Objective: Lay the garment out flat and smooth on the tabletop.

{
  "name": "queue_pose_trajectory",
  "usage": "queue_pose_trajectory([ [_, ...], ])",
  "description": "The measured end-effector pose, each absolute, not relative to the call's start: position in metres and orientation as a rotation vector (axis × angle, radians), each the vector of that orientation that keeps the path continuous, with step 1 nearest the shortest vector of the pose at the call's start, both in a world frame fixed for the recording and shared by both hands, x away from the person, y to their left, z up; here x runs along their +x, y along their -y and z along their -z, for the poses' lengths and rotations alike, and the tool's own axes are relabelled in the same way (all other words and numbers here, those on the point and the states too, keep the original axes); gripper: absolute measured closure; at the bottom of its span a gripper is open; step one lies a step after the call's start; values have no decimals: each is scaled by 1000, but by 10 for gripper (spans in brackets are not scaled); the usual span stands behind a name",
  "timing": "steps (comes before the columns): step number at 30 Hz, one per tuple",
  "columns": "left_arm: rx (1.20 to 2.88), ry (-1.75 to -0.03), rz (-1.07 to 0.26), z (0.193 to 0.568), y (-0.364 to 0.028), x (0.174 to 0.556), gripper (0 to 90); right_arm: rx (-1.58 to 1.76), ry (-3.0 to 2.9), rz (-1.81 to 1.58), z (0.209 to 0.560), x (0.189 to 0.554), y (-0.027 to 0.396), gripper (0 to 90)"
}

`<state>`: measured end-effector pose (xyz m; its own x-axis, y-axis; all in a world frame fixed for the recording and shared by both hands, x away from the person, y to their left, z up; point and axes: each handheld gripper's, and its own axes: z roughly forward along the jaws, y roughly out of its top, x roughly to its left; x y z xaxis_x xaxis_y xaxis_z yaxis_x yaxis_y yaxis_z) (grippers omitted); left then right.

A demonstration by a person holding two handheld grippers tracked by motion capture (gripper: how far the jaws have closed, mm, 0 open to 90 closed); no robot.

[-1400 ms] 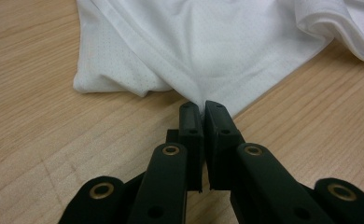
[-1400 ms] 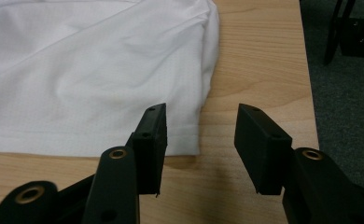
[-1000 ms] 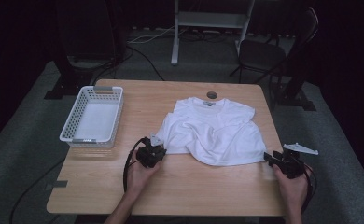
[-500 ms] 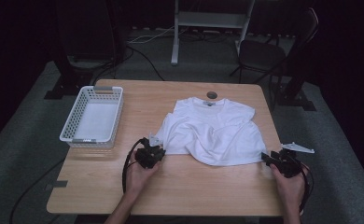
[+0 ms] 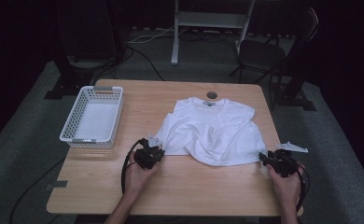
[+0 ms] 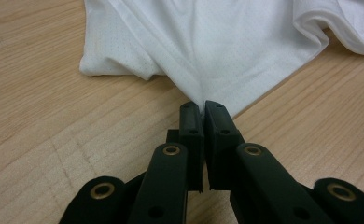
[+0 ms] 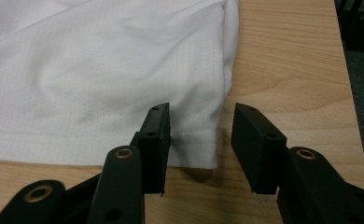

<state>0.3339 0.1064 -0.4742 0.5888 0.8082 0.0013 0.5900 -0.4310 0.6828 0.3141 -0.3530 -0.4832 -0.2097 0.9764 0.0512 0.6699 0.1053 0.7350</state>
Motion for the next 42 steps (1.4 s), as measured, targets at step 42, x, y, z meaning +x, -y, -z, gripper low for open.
queue_pose_trajectory([
  [42, 2165, -1130, -394, 473, -114, 333, 876, 1591, -1973, -963, 479, 312, 350, 835],
])
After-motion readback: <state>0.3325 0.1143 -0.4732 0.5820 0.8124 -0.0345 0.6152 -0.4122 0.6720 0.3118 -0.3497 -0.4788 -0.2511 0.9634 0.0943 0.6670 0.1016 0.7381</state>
